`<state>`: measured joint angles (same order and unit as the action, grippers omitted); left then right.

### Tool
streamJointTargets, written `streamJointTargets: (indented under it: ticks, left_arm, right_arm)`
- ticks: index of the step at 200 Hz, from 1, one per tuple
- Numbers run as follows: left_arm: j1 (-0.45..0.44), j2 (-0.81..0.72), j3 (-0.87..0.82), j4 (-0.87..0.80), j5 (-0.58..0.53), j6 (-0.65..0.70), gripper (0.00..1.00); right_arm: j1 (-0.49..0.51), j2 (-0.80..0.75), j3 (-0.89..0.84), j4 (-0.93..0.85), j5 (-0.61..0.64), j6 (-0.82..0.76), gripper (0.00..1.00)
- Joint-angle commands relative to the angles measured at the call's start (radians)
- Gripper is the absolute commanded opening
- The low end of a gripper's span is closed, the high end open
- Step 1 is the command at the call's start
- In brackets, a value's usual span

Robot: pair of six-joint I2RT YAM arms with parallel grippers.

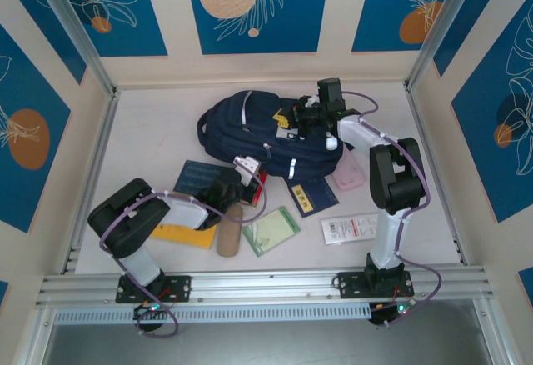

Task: Pack the student bag
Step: Unzip the student bag at the top-center of the table.

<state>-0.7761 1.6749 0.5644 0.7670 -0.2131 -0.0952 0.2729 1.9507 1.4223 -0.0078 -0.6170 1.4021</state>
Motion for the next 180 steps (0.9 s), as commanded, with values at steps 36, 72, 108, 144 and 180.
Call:
streamJointTargets:
  ticks: [36,72,108,144,180]
  left_arm:
    - [0.024,0.0,0.018,-0.058,-0.08,-0.024,0.0]
    - [0.033,-0.026,0.01,-0.121,-0.174,-0.059,0.0]
    - [0.057,-0.074,0.009,-0.214,-0.275,-0.119,0.0]
    - [0.127,-0.143,0.057,-0.426,-0.349,-0.201,0.0]
    - [0.202,-0.233,0.064,-0.539,-0.316,-0.298,0.0]
  right_arm:
    - [-0.015,-0.077,-0.013,0.016,-0.08,-0.031,0.0]
    - [-0.023,-0.091,0.005,-0.076,-0.07,-0.133,0.0]
    - [-0.034,-0.1,0.019,-0.152,-0.059,-0.222,0.0]
    - [-0.034,-0.098,0.06,-0.262,-0.049,-0.345,0.0]
    - [-0.032,-0.083,0.134,-0.401,-0.04,-0.488,0.0]
